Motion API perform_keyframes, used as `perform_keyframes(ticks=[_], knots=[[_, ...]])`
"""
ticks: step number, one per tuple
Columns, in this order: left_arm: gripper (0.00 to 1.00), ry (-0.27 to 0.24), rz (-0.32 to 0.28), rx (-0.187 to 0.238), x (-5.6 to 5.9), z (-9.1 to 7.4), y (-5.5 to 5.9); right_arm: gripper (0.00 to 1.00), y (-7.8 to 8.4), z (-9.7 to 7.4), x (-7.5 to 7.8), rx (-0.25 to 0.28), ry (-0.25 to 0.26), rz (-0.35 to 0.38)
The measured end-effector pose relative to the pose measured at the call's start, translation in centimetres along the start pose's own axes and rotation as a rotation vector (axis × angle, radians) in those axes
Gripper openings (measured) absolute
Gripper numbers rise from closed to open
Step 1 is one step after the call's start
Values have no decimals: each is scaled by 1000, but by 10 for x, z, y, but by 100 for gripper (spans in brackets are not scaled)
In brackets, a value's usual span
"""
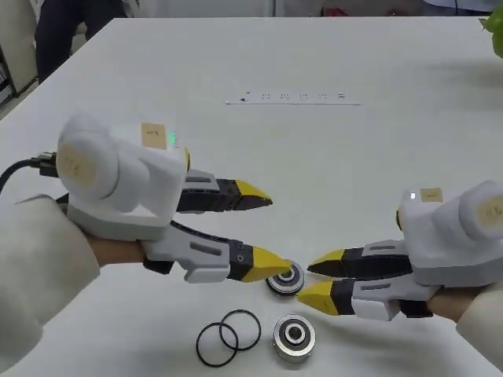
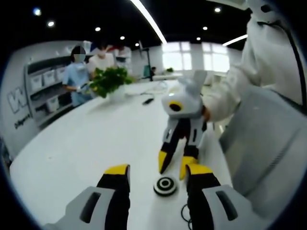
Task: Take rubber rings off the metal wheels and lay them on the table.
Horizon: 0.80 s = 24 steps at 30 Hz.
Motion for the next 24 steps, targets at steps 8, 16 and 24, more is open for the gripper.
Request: perform_keyframes(ticks=[8,16,24], knots=[[40,19,1,-29,3,13,13,24,-1,2,0,2,-4,-15],[34,34,-1,-58,5,23,26,24,-2,4,-2,12,-4,-44],[27,41,8,-88,5,31,38,24,-3,5,-3,17,-3,-70]])
Point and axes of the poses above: the centre of the closed fingertips' face, and the gripper's own axes: z roughly forward along the fingers, x roughly to its right, y roughly out of its underside, the point moved 3 cm from there along -z, roughly backward along the fingers, and after that the axes turned 2 degrees about -x, right-handed, at the moved point
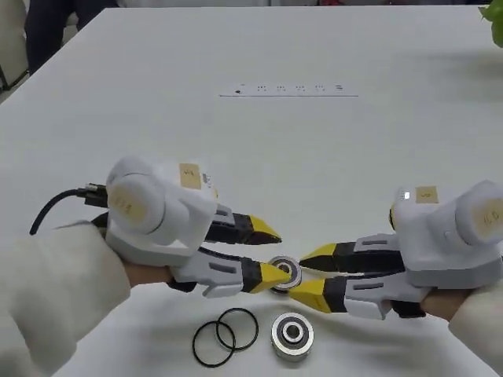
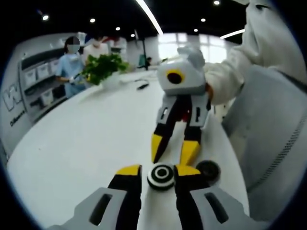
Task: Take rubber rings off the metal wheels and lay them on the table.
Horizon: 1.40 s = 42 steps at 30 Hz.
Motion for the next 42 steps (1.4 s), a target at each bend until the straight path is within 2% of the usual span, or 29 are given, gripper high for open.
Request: perform_keyframes(ticks=[13,15,16,17,21,26,36,38,42], knots=[[19,15,-18,-26,3,7,10,21,1,2,0,-6,3,-56],[17,16,-42,-17,3,7,10,21,0,2,0,-4,3,-59],[16,11,-38,-28,2,7,12,21,0,2,0,-2,2,-60],[16,14,-36,-17,3,8,11,22,0,2,0,-2,3,-61],[14,17,-34,-20,4,7,12,21,0,4,0,-3,5,-70],[14,15,-38,-20,5,7,13,21,1,4,0,-13,10,-115],[14,10,-37,-18,7,6,13,17,2,1,1,-24,9,-66],[14,9,-38,-16,7,5,13,15,5,0,1,-38,6,-52],[14,8,-39,-15,7,5,13,12,6,-1,0,-33,6,-48]])
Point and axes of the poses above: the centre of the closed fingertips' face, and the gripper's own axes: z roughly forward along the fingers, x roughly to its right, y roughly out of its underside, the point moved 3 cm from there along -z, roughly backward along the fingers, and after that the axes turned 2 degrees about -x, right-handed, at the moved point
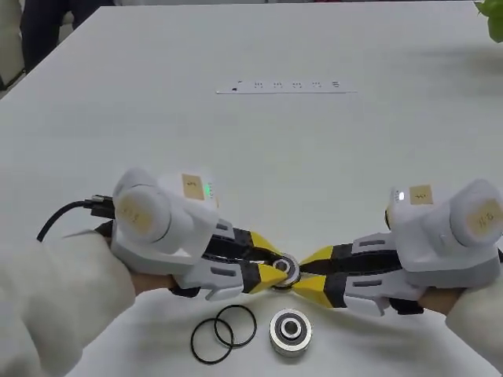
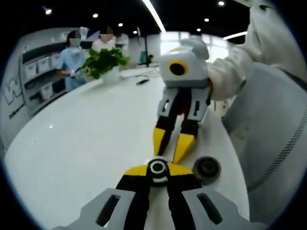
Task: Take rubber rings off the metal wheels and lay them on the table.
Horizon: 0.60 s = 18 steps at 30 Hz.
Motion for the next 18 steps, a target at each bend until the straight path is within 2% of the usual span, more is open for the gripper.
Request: perform_keyframes(ticks=[6,12,18], knots=[[14,-1,-2,1,0,0,0,11,0,0,0,3,-2,18],[14,0,1,1,-1,0,0,6,1,-1,1,5,-4,37],[14,1,6,0,-1,0,0,12,0,1,0,14,-1,44]])
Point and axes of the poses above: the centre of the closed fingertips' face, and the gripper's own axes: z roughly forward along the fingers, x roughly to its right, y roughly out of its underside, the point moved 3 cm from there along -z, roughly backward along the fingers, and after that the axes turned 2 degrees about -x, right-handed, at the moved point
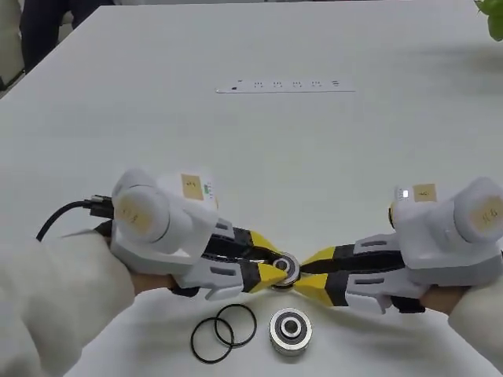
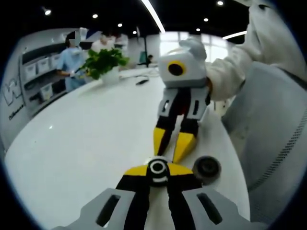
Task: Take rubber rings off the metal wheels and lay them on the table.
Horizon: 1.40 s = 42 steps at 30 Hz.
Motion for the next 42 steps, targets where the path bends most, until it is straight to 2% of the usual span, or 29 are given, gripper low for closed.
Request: perform_keyframes(ticks=[3,6,10,18,24,29,42], knots=[[14,0,-1,0,0,0,0,13,0,0,0,-1,-6,6],[14,2,2,1,0,0,0,20,-1,0,-3,4,-29,9],[14,4,4,0,0,0,0,19,-2,1,-2,10,-7,-39],[14,8,3,2,-1,1,0,22,-3,3,3,22,0,-43],[14,10,2,1,-1,1,0,20,-4,2,1,29,-11,-66],[13,11,2,-1,-1,2,0,15,0,-1,3,8,-11,-87],[13,11,-4,-2,-2,2,0,12,-1,-2,2,2,-6,-72]])
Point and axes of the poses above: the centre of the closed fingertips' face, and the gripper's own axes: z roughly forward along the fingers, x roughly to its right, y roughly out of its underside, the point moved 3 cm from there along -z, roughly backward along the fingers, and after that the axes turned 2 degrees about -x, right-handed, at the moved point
